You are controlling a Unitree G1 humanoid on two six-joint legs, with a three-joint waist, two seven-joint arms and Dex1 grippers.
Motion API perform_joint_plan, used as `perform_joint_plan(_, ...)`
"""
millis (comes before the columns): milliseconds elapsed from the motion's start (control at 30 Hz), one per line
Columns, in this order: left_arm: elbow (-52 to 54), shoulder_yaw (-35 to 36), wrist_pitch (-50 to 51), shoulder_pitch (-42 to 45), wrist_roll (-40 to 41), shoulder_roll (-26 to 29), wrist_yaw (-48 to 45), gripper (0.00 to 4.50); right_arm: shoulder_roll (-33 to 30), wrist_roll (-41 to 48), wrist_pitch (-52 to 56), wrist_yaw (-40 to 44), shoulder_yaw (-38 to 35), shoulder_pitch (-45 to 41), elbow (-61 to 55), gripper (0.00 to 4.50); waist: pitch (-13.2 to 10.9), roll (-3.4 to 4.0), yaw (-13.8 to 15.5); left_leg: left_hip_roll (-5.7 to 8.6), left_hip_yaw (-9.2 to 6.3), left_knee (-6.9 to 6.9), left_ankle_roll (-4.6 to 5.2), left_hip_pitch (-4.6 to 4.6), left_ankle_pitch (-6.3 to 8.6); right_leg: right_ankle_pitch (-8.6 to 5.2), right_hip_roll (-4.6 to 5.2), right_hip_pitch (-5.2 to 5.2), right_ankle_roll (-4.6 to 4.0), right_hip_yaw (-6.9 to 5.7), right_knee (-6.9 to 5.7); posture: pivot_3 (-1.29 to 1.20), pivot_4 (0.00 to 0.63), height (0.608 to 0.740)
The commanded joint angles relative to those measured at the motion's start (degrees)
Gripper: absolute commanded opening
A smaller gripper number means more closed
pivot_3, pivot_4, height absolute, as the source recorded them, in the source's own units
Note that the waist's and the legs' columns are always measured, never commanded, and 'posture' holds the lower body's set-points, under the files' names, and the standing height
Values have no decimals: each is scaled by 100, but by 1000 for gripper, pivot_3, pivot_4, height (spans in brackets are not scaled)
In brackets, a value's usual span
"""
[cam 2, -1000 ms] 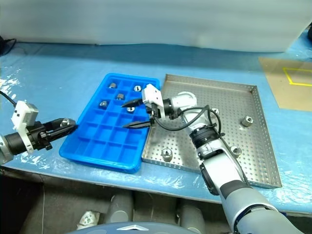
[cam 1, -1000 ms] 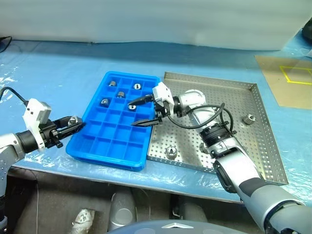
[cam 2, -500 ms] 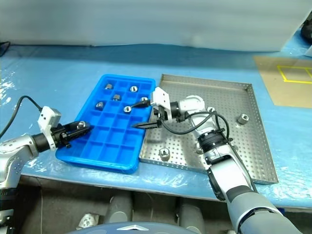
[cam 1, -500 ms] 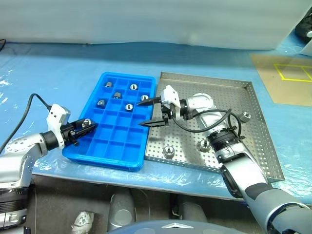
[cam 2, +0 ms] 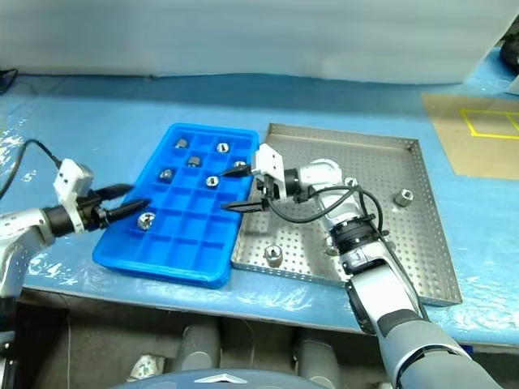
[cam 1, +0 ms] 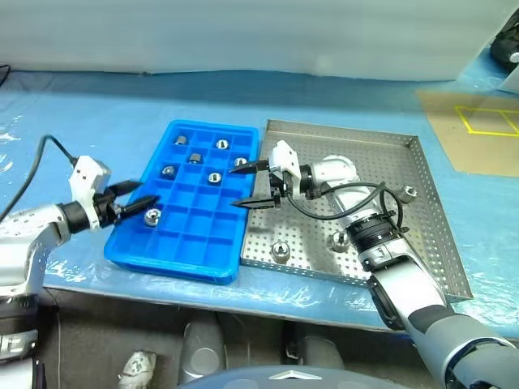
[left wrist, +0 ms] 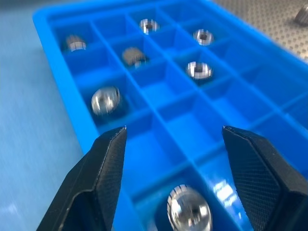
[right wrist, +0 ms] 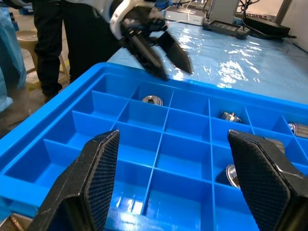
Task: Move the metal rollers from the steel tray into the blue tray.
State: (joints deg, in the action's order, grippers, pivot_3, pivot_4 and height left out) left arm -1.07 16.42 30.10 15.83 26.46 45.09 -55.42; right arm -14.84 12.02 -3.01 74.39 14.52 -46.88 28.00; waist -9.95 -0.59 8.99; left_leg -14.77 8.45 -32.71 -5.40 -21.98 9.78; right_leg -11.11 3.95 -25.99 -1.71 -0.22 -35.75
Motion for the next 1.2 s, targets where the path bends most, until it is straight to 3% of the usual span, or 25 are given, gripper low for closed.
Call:
perform_joint_plan(33,-153,-228,20,766,77,93,-171,3324,-129,65,64,-111,-185,40,-379,3682,0,0,-12,1,0,-4,-1,-3,-1,0,4,1,0,-3,0,180,150,740)
perform_joint_plan(300,-1963,-1595,-742,2942,-541,-547,-1290,3324,-862,176,732,-554,-598,696,-1498,3682,1,-1,-134,13,6,-17,-16,-1,-14,2,5,5,3,16,2,-21,150,740)
perform_joint_plan(733,-3846,-3010,-2214,4515,-1286,-1834,-3590,3324,-2081,397,1713,-1500,-1630,2363,-3408,3682,1,-1,-545,13,14,-16,-9,9,-11,5,-23,8,9,41,10,-288,150,740)
perform_joint_plan(967,-4347,-4006,-3215,4693,-1017,-2289,-3708,3324,-2366,636,2294,-2055,-2202,3555,-4593,3682,2,1,-724,11,20,-19,10,50,0,8,-29,76,14,52,45,-405,150,740)
perform_joint_plan(1200,-4404,-4959,-4338,4593,-902,-2480,-3708,3324,-2398,824,2654,-2466,-2390,4122,-5278,3682,3,2,-839,11,28,-12,26,75,10,9,-33,96,16,62,71,-461,150,740)
